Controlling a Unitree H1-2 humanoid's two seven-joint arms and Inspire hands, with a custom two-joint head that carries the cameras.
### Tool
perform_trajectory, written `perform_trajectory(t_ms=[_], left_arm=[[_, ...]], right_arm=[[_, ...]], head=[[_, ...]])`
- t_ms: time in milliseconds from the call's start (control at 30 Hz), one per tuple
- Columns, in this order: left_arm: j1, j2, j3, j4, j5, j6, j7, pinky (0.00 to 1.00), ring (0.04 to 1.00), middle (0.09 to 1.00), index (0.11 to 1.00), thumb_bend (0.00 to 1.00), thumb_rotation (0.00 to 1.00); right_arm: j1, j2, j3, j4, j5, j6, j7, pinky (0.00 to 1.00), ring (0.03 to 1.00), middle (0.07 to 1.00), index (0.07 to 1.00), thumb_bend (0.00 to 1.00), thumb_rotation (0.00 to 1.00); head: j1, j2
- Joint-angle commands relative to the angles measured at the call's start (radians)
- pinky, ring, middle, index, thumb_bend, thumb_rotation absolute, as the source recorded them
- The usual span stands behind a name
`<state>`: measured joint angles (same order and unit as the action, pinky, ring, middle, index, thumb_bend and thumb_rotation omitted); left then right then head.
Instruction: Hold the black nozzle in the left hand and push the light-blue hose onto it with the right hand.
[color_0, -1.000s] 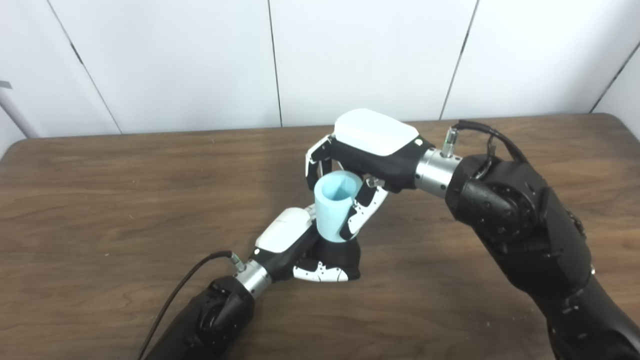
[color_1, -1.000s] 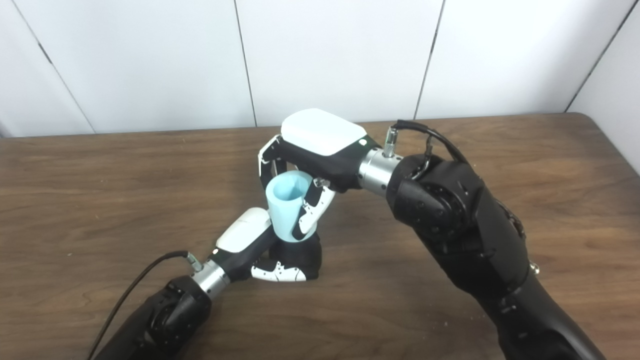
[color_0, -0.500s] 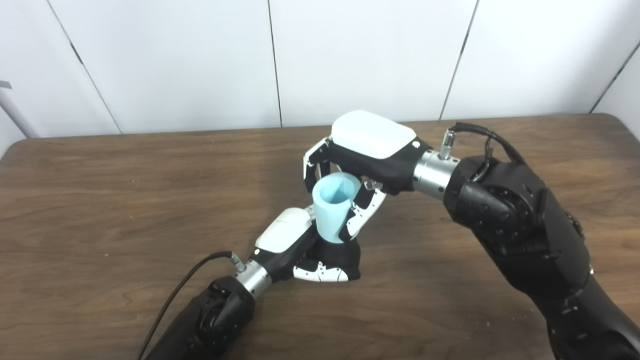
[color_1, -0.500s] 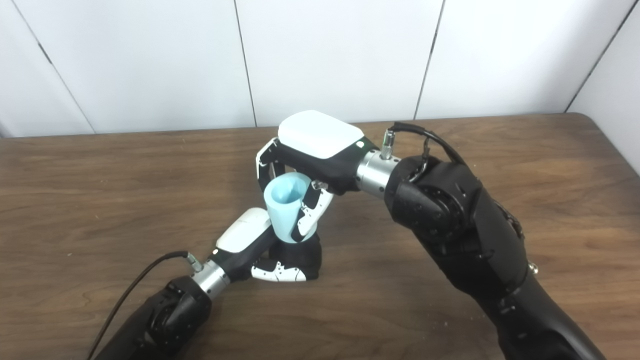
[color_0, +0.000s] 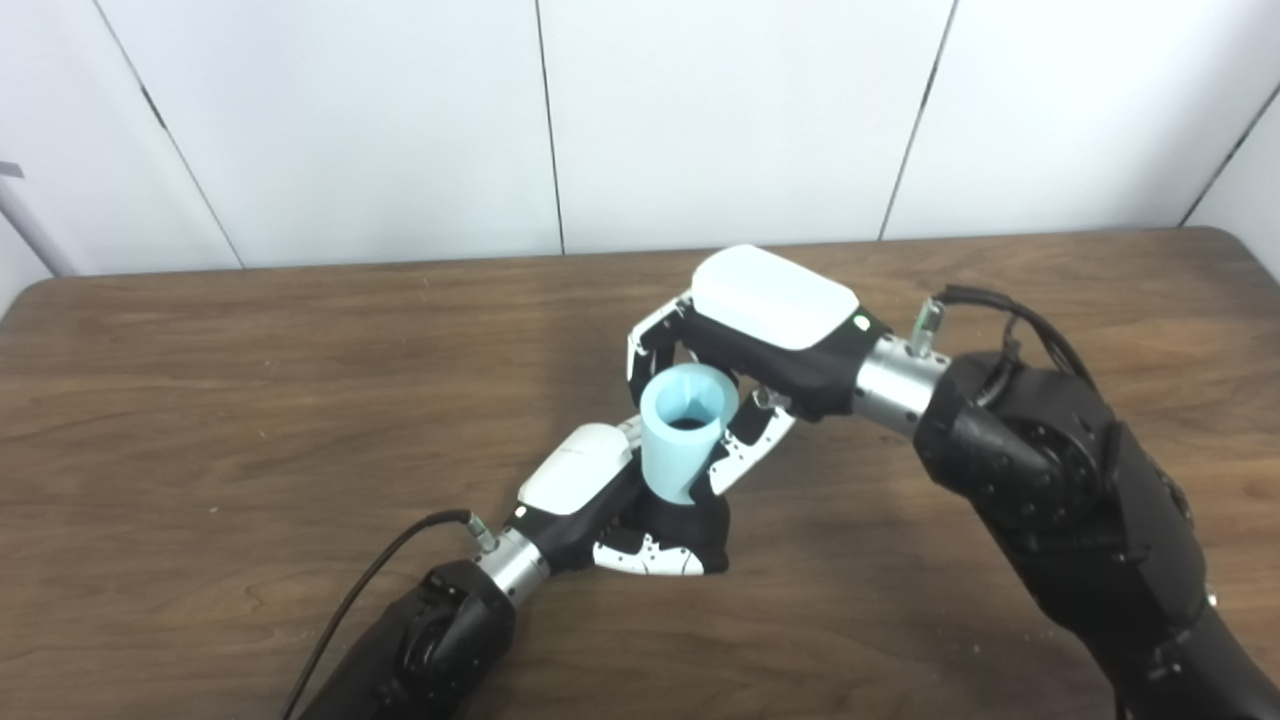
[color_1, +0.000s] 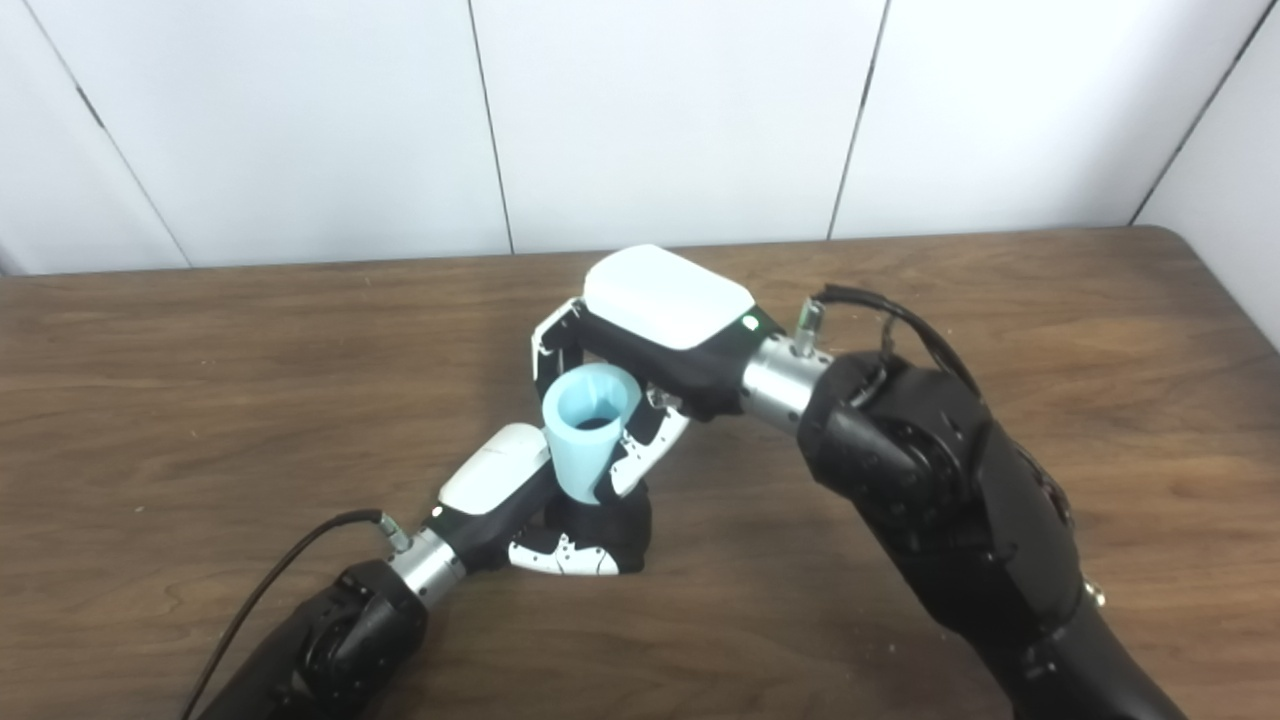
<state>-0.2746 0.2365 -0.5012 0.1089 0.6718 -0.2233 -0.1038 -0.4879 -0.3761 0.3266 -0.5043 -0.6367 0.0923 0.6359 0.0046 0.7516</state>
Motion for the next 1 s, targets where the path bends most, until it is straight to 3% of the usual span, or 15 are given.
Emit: perform_trajectory(t_ms=[0, 167, 533, 633, 967], left_arm=[[0.044, 0.008, -0.016, 0.041, 0.014, 0.011, -0.027, 0.93, 0.948, 0.845, 0.518, 0.51, 0.67], [0.044, 0.008, -0.016, 0.036, 0.013, 0.015, -0.034, 0.93, 0.948, 0.845, 0.517, 0.51, 0.67], [0.046, 0.009, -0.016, 0.029, 0.009, 0.022, -0.045, 0.93, 0.948, 0.845, 0.521, 0.50, 0.67], [0.046, 0.007, -0.016, 0.026, 0.009, 0.025, -0.046, 0.93, 0.948, 0.845, 0.522, 0.50, 0.67], [0.050, 0.003, -0.016, 0.016, 0.005, 0.034, -0.051, 0.93, 0.947, 0.845, 0.524, 0.50, 0.67]], right_arm=[[0.006, -0.005, -0.014, 0.007, 0.013, -0.084, -0.068, 0.21, 0.285, 0.415, 0.525, 0.52, 0.00], [0.029, -0.002, -0.014, 0.042, 0.003, -0.139, -0.116, 0.20, 0.266, 0.409, 0.526, 0.52, 0.00], [0.043, -0.002, 0.018, 0.066, -0.028, -0.126, -0.097, 0.19, 0.266, 0.407, 0.525, 0.52, 0.00], [0.038, 0.000, 0.026, 0.074, -0.031, -0.121, -0.094, 0.18, 0.249, 0.466, 0.488, 0.53, 0.00], [0.026, -0.006, 0.037, 0.105, -0.042, -0.101, -0.081, 0.16, 0.228, 0.472, 0.484, 0.53, 0.00]], head=[[0.001, 0.001], [0.001, 0.001], [0.005, 0.007], [0.003, 0.007], [0.008, 0.012]])
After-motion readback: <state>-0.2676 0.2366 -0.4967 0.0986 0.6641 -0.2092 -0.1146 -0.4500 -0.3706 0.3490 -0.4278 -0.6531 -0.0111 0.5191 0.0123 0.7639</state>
